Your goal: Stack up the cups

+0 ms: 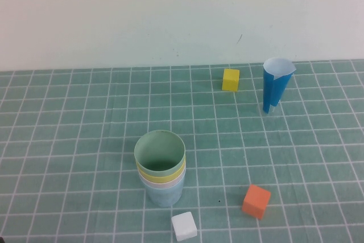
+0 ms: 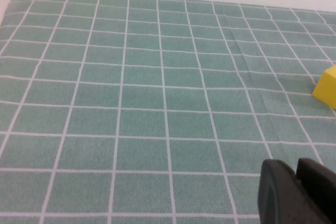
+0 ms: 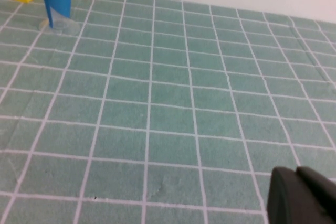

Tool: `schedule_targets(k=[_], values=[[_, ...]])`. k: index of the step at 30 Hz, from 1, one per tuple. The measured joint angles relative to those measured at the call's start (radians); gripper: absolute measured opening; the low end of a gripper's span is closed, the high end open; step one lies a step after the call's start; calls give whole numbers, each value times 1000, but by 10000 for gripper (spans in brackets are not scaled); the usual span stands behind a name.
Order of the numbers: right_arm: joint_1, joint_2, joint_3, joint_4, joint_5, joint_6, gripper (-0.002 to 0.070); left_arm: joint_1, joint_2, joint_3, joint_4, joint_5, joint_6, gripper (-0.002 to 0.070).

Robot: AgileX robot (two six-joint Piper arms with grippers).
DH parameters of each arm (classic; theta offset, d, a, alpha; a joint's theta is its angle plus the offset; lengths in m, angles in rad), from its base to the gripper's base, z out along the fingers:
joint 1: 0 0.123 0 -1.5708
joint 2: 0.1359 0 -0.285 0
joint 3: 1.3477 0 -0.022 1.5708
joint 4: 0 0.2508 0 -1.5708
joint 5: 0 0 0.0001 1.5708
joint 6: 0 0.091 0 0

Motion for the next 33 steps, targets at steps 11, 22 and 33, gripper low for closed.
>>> schedule_targets(k=[11,22,33], values=[[0,0,0,0,0,-28,-1,0,0,0,0,0,2,38],[0,0,0,6,0,-34,-1,0,0,0,0,0,2,38],[0,0,0,6,0,-34,-1,0,0,0,0,0,2,38]])
